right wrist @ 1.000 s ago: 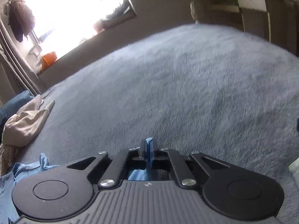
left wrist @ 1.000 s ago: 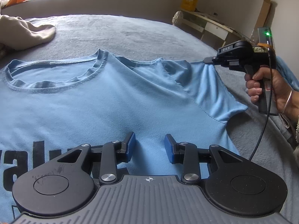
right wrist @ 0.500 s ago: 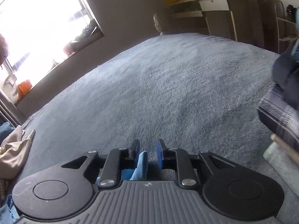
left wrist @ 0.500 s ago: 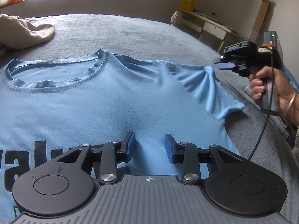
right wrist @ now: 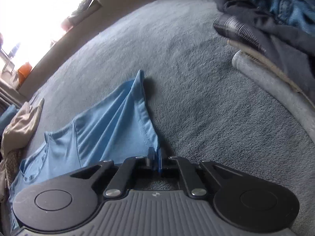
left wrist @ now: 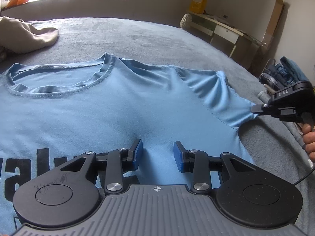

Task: Fold clothes

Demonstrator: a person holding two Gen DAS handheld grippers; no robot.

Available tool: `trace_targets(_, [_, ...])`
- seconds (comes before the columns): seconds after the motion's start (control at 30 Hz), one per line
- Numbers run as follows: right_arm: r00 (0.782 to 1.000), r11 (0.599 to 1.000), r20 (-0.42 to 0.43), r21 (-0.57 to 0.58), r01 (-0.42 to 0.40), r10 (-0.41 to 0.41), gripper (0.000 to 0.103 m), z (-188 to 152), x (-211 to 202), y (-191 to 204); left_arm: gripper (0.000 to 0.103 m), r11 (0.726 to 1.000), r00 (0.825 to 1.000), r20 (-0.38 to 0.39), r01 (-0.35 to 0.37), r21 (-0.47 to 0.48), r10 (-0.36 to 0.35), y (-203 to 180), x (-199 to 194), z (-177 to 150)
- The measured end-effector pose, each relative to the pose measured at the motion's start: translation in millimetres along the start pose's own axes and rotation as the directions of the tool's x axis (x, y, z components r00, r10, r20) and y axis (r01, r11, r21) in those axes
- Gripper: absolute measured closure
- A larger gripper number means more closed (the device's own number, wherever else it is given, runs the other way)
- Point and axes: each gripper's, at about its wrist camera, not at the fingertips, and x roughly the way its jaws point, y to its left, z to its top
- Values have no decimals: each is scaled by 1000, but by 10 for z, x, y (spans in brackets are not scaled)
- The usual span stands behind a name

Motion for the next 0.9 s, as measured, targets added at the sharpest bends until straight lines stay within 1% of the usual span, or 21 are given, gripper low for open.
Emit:
trace_targets(0.03, [1000,1000,14,10,9,-9,100,-23,-45,-23,69,1000,1000,1,-1,-2,1,4,-5,-5])
trace_targets(0.07, [1000,999,3,45,18,-18,99,-50,-33,-78,69,1000,1000,1,-2,-4,2,7,-7,-6])
trace_targets(0.13, [1000,996,-8,91,10,-10,99,-72,21,-167,69,1000,1000,-2,-6,-8,6,6,-4,4])
trace_targets(0.2, [1000,991,-16,133,0,2,97,-90,77,-251,69,1000,1000,-7,-10,-11,10,4,-2,16])
trace_targets(0.23, [1000,990,-5,140,5,-4,93,-69,56,-256,69,1000,1000,-8,-13,-9,12,1,-2,21])
trace_targets(0.27, [999,990,22,139,27,-30,88,-43,9,-240,69,1000,1000,-9,-13,-8,13,0,-2,22])
trace_targets(0.3, [996,990,57,132,59,-67,76,-22,-48,-215,69,1000,1000,-9,-14,-9,13,-1,-3,22])
trace_targets(0.33, [992,991,88,110,80,-90,73,2,-85,-169,69,1000,1000,-9,-13,-11,13,-1,-6,20])
trace_targets(0.37, [987,991,118,86,99,-109,73,26,-118,-119,69,1000,1000,-10,-13,-12,13,-2,-6,19])
trace_targets(0.4, [986,994,132,57,97,-104,73,47,-126,-54,69,1000,1000,-10,-14,-12,14,-4,-7,16])
trace_targets(0.43, [989,997,125,12,74,-75,73,72,-99,43,69,1000,1000,-9,-15,-9,15,-7,-9,12])
trace_targets(0.53, [999,988,48,-153,-6,14,73,133,118,406,69,1000,1000,-6,-18,1,18,-18,-15,-1])
trace_targets(0.6, [999,968,18,-247,-39,45,73,179,320,643,69,1000,1000,-5,-21,7,21,-25,-19,-10])
trace_targets(0.63, [998,963,10,-264,-52,56,73,215,422,702,69,1000,1000,-4,-22,10,22,-28,-21,-15])
trace_targets(0.7, [997,956,-4,-284,-75,77,74,293,626,791,69,1000,1000,-2,-24,18,24,-35,-27,-26])
trace_targets(0.77, [1000,968,-17,-249,-16,13,75,400,824,752,69,999,1000,-1,-24,37,25,-37,-45,-46])
trace_targets(0.8, [1000,978,4,-208,30,-30,79,450,896,694,69,999,1000,-1,-23,46,23,-36,-52,-49])
trace_targets(0.83, [998,985,27,-163,56,-53,82,508,919,646,69,998,1000,-3,-21,51,21,-31,-57,-47])
trace_targets(0.9, [996,988,66,-140,63,-54,80,575,833,692,69,999,1000,-9,-12,47,12,-6,-62,-33])
